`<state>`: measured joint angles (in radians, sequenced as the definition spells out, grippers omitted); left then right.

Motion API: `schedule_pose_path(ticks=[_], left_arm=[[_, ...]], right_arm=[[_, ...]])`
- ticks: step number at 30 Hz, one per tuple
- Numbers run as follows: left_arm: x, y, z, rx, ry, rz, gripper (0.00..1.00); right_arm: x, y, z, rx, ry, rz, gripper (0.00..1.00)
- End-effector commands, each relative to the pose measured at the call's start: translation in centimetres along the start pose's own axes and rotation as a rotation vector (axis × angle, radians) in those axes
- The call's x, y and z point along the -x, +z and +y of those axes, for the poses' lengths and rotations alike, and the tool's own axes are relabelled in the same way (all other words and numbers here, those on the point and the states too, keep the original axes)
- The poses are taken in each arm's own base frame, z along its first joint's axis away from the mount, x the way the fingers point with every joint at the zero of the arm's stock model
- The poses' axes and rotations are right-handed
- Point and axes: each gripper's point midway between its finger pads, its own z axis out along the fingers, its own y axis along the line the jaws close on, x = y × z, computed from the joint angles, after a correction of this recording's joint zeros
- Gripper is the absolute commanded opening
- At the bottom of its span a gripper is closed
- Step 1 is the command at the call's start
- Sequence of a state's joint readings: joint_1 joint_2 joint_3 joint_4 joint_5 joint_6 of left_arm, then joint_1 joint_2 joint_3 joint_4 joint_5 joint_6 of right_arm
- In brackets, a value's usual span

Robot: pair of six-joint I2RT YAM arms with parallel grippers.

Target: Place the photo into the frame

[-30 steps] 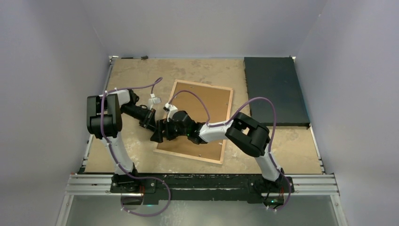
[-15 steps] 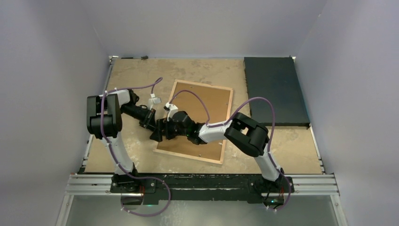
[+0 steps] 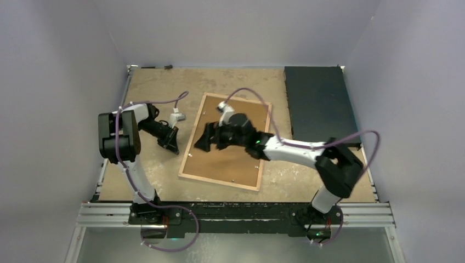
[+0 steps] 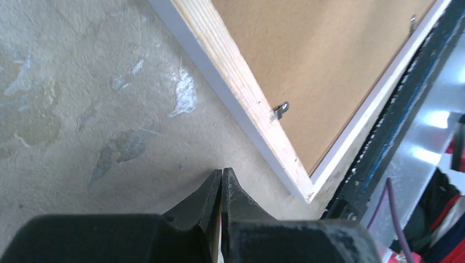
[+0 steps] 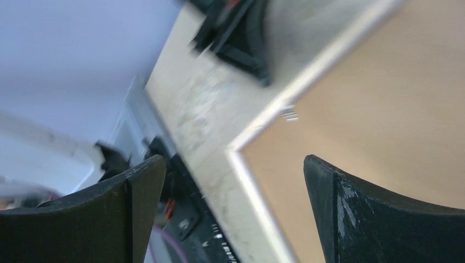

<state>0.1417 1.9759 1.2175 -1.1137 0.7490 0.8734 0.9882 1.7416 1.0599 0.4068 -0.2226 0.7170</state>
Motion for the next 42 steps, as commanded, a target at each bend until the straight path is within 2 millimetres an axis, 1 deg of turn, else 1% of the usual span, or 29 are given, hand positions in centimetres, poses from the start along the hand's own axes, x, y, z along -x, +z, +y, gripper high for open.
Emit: schedule_pose_path(ticks=[1,2,3,4,5,7,9,12,14,17,20,24,25,28,32,35,37,39,42], left_arm=[[-0.1,-0.4,1.0,0.12,0.109,0.016,0.0],[-0.6,0.0,1.0,0.124,0.114,0.026,0.0],[-0.6,0.2,1.0,0.135,0.131,0.027,0.0],[-0.8,0.4,0.8,0.141,0.143,0.029,0.0],[-0.8,0.6,0.7,0.149,0.161,0.029,0.0],[-0.7,1.0,0.1,0.166,0.204,0.033,0.0],[-0.7,1.4,-0.4,0.191,0.252,0.046,0.0],[-0.9,1.7,-0.8,0.216,0.293,0.068,0.0],[-1.3,2.1,-1.1,0.215,0.313,0.096,0.0],[-2.0,2.3,-0.9,0.217,0.314,0.124,0.0],[-2.5,2.4,-0.7,0.215,0.321,0.137,0.0],[-2.8,2.8,-0.5,0.205,0.335,0.149,0.0],[-2.8,3.0,-0.5,0.201,0.341,0.152,0.0],[-2.8,3.6,-0.5,0.2,0.37,0.18,0.0],[-2.6,4.9,-1.2,0.189,0.433,0.228,0.0],[-2.6,6.0,-1.9,0.18,0.486,0.282,0.0],[-2.7,6.9,-2.4,0.171,0.518,0.33,0.0],[-2.9,7.8,-2.8,0.157,0.537,0.374,0.0],[-2.9,9.1,-3.3,0.151,0.568,0.415,0.0]], right_arm=[[2.8,-7.7,-11.4,-0.395,0.146,-0.109,0.99],[2.9,-9.6,-13.5,-0.481,0.153,-0.138,0.99],[3.2,-11.4,-15.5,-0.56,0.166,-0.169,0.99],[3.9,-13.2,-16.7,-0.604,0.181,-0.205,0.99],[4.2,-14.5,-18.0,-0.641,0.202,-0.229,0.99],[4.9,-16.6,-20.5,-0.724,0.221,-0.264,0.99],[5.1,-17.6,-22.5,-0.775,0.232,-0.267,0.99],[5.1,-17.4,-24.7,-0.806,0.256,-0.239,0.99],[5.0,-16.7,-25.8,-0.807,0.266,-0.212,0.99],[5.2,-15.2,-27.0,-0.802,0.27,-0.176,0.99],[5.6,-13.8,-27.5,-0.775,0.267,-0.157,0.99],[7.0,-12.0,-27.7,-0.733,0.261,-0.154,0.99],[8.0,-11.4,-27.7,-0.722,0.252,-0.163,0.99],[10.0,-10.0,-28.3,-0.717,0.235,-0.171,0.99],[13.0,-7.6,-29.4,-0.708,0.186,-0.178,0.99],[14.7,-4.6,-29.0,-0.636,0.164,-0.16,0.99],[15.4,-2.7,-28.3,-0.603,0.133,-0.143,0.99],[15.9,-1.1,-27.5,-0.561,0.114,-0.128,0.99],[15.9,0.7,-26.1,-0.479,0.097,-0.106,0.99]])
